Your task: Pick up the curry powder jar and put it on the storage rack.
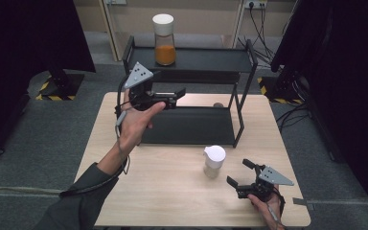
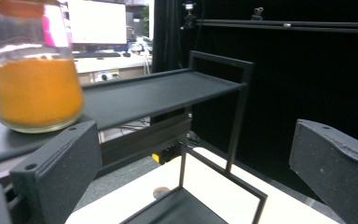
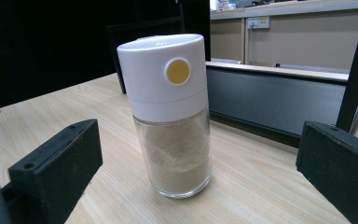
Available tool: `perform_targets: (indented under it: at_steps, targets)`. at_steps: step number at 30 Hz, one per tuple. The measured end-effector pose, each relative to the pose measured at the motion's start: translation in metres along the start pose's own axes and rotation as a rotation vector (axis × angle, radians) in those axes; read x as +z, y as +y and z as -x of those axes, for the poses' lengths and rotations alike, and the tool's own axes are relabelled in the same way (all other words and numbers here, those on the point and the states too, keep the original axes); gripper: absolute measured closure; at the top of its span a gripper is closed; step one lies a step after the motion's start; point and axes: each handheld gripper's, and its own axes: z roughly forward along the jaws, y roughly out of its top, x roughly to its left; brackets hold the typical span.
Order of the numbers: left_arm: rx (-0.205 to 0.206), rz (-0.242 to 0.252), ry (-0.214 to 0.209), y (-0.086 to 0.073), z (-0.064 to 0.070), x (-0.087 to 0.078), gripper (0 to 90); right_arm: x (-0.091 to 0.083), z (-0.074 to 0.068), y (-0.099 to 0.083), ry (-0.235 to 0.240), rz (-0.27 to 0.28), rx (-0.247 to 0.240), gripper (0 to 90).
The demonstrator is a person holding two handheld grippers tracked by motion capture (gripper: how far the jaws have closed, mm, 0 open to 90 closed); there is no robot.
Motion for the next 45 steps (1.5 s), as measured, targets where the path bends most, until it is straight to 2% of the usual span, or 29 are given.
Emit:
perform_targets:
  at_steps: [10, 25, 28, 32, 35, 37, 45]
  targets:
    - [0.011, 0.008, -0.038, -0.021, 0.009, -0.013, 1.5, 0.000, 0.000, 0.000, 0.000, 0.001, 0.003, 0.7]
    - [-0.018, 0.003, -0.071, -0.062, 0.007, -0.030, 1.5, 0.000, 0.001, -0.001, 0.001, 0.003, 0.007, 0.6]
    - [-0.005, -0.005, -0.069, -0.070, 0.007, -0.032, 1.5, 0.000, 0.001, -0.001, 0.000, 0.005, 0.006, 0.7]
    - [-0.017, -0.023, -0.067, -0.082, 0.004, -0.033, 1.5, 0.000, 0.001, -0.001, 0.000, 0.006, 0.006, 0.7]
    - [-0.005, -0.031, -0.059, -0.091, 0.005, -0.034, 1.5, 0.000, 0.001, -0.001, 0.000, 0.008, 0.008, 0.7]
    - [-0.023, -0.038, -0.066, -0.096, 0.004, -0.034, 1.5, 0.000, 0.001, -0.001, 0.000, 0.007, 0.008, 0.6]
    - [-0.027, -0.052, -0.091, -0.116, 0.007, -0.036, 1.5, 0.000, 0.001, -0.001, -0.002, 0.008, 0.008, 0.7]
